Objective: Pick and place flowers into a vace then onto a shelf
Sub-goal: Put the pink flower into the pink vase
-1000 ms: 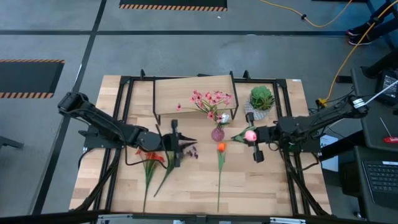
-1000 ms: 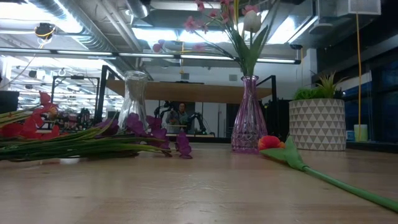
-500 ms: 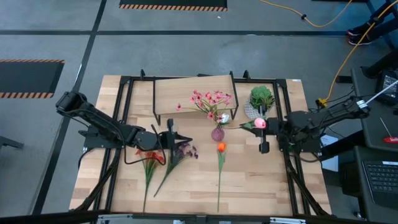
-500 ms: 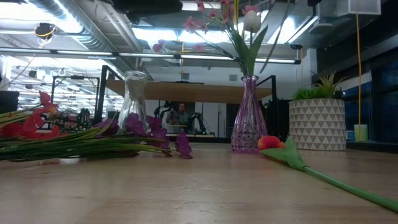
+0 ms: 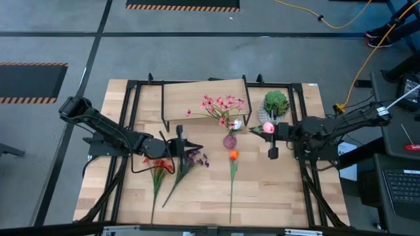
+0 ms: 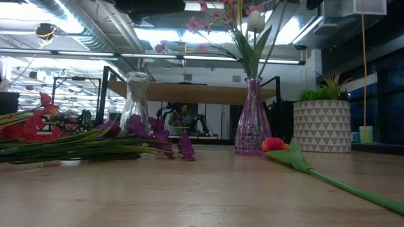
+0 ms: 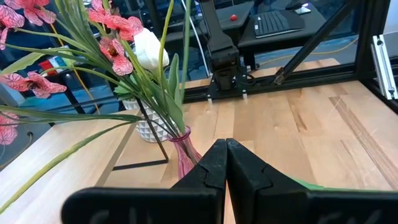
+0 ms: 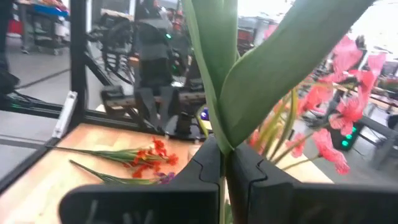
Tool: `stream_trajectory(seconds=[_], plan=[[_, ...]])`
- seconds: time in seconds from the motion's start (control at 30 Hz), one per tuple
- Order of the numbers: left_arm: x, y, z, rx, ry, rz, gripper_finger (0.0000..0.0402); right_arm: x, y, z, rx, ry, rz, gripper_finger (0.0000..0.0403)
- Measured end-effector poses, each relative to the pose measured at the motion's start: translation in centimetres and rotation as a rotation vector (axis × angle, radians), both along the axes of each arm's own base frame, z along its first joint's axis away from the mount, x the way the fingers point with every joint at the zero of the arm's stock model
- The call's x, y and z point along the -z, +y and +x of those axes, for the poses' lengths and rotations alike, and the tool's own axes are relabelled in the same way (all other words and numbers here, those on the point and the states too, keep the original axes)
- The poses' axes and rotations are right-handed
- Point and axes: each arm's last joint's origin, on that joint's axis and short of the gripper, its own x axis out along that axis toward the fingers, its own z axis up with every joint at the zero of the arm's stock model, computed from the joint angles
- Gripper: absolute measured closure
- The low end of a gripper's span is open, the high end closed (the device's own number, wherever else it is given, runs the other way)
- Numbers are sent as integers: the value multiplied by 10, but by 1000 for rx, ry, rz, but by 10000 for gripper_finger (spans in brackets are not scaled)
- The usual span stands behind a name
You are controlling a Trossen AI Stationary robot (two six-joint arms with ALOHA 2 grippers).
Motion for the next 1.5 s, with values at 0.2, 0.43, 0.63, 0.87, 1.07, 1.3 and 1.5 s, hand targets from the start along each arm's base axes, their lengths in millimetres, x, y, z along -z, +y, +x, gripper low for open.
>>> stream_trajectory(seconds=[0.2,0.43,0.63,0.87,1.07,1.3,1.5], plan=[[0,0,0,0,1,1,398,4,-5,11,18,7,42,399],[0,0,0,1,4,2,398,6,-10,13,35,14,91,399],[1,0,0,1,5,2,398,14,-12,22,55,59,109,399],[1,0,0,1,9,4,398,27,-14,38,81,107,97,399],[2,0,0,2,24,10,398,35,-13,45,86,144,114,399],[7,1,-2,2,44,18,398,47,-12,54,91,196,112,399],[11,1,-3,3,53,21,398,55,-11,61,91,217,96,399]])
